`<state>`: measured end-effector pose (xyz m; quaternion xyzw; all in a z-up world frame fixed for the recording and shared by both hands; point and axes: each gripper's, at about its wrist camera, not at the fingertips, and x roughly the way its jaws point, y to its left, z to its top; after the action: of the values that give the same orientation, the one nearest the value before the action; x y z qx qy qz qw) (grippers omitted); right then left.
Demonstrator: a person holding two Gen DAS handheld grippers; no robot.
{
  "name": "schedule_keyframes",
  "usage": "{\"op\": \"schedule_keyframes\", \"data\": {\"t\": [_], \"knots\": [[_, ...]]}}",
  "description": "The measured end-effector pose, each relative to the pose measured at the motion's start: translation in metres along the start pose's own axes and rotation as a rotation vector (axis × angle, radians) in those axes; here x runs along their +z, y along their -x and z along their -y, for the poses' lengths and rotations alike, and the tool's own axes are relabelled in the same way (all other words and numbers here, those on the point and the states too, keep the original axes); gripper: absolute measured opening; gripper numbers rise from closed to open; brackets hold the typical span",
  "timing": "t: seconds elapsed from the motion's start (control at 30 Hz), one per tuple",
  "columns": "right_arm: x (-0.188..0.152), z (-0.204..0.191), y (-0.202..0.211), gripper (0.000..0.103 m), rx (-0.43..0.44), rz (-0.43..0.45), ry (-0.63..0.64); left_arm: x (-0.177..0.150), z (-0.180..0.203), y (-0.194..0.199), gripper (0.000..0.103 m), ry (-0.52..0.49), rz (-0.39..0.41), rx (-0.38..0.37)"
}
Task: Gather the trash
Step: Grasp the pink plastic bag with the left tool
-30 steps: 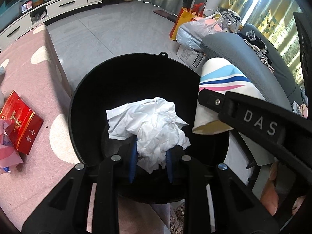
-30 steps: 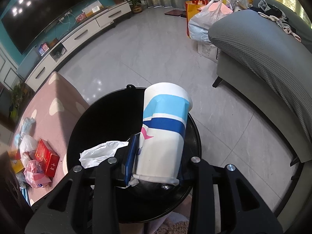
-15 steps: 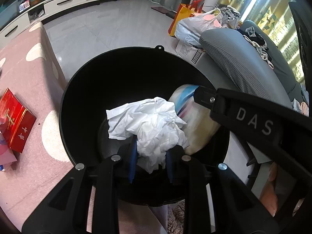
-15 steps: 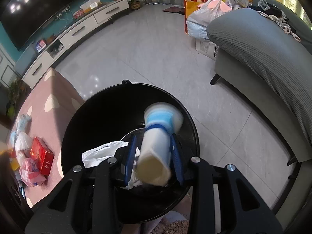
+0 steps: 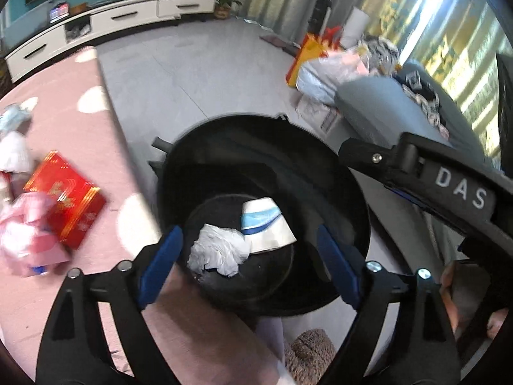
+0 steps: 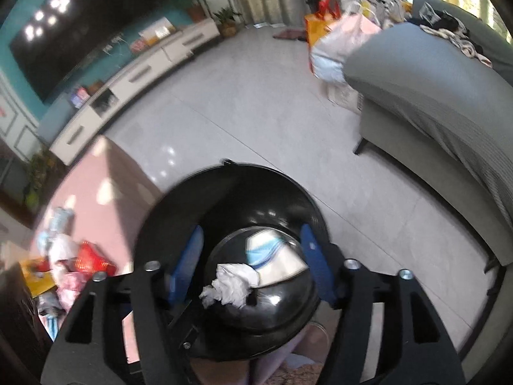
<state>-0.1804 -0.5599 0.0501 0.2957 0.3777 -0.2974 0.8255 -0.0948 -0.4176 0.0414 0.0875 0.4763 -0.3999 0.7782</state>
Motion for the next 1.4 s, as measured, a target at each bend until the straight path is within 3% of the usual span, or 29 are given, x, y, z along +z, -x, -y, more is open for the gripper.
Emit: {"op": "schedule_keyframes", "data": {"t": [0.17,0.4,0.53,0.67,0.97,1.1,1.17,1.4], "knots": [[-0.004,-0.036,0.013,0.081,0.118,0.017,0.083,-0.006,-0.046,0.046,0.096,0.101,0.074,0.054],[-0.018,-0.107,0.011,0.087,0.277,-0.025,0.235,-0.028,-0.128,0.098,0.098,0.301,0.161,0.192],[-0.026,-0.142,-0.002,0.087,0.331,-0.086,0.313,-0.036,-0.160,0.104,0.098,0.394,0.159,0.170],[-0.028,-0.156,-0.013,0.087,0.368,-0.123,0.337,-0.037,-0.167,0.093,0.098,0.398,0.147,0.133],[-0.022,-0.152,-0.034,0.087,0.361,-0.166,0.309,-0.023,-0.168,0.046,0.097,0.362,0.095,0.156],[-0.020,-0.154,-0.041,0.087,0.352,-0.170,0.311,-0.025,-0.175,0.035,0.096,0.405,0.090,0.094],[-0.020,-0.157,-0.044,0.087,0.353,-0.178,0.320,-0.027,-0.178,0.034,0.087,0.422,0.100,0.060],[-0.028,-0.177,-0.059,0.087,0.339,-0.212,0.384,-0.036,-0.181,0.038,0.076,0.420,0.117,0.034]]}}
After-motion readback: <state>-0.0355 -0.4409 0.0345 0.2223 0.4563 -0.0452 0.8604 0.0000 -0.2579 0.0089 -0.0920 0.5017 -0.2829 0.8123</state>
